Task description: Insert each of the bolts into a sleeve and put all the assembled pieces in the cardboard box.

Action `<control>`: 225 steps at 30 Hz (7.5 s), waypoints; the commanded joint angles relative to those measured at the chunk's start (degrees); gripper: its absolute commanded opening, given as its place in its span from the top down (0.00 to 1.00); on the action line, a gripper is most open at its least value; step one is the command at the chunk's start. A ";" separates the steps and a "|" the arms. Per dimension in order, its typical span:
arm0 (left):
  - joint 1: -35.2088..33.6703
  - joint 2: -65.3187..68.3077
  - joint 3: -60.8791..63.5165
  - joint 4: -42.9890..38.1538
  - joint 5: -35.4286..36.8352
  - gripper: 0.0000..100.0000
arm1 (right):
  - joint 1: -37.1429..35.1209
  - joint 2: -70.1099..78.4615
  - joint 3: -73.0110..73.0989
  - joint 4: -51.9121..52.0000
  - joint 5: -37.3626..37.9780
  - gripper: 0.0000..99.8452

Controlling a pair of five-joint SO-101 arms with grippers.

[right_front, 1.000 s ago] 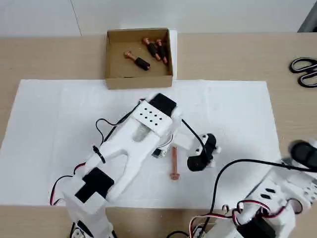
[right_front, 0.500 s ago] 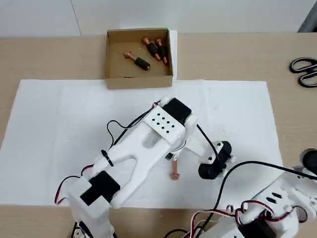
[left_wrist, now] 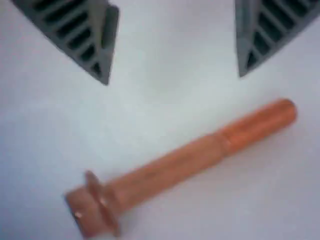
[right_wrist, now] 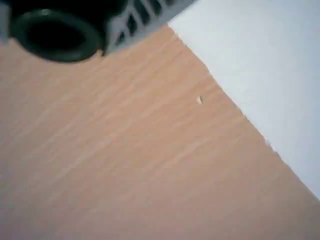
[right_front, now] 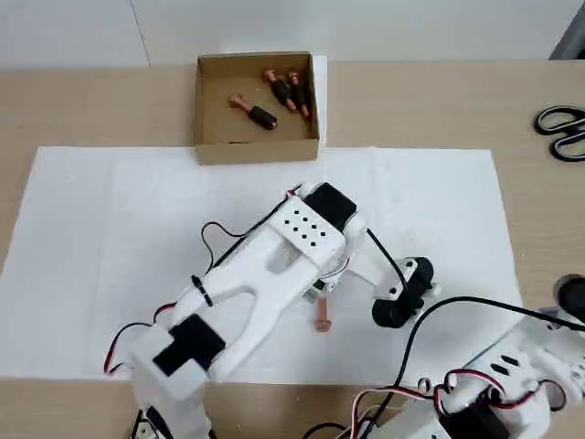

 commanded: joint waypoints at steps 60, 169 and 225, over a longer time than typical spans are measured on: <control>-19.69 18.73 -39.52 6.59 62.77 0.99 | -2.95 -0.66 -2.55 2.77 0.00 0.99; -29.27 25.76 -30.29 -0.35 104.53 0.87 | -61.93 39.34 -12.13 -19.21 3.16 1.00; -11.08 -49.76 29.49 -69.45 101.63 0.99 | -75.47 36.35 17.23 -93.93 8.18 1.00</control>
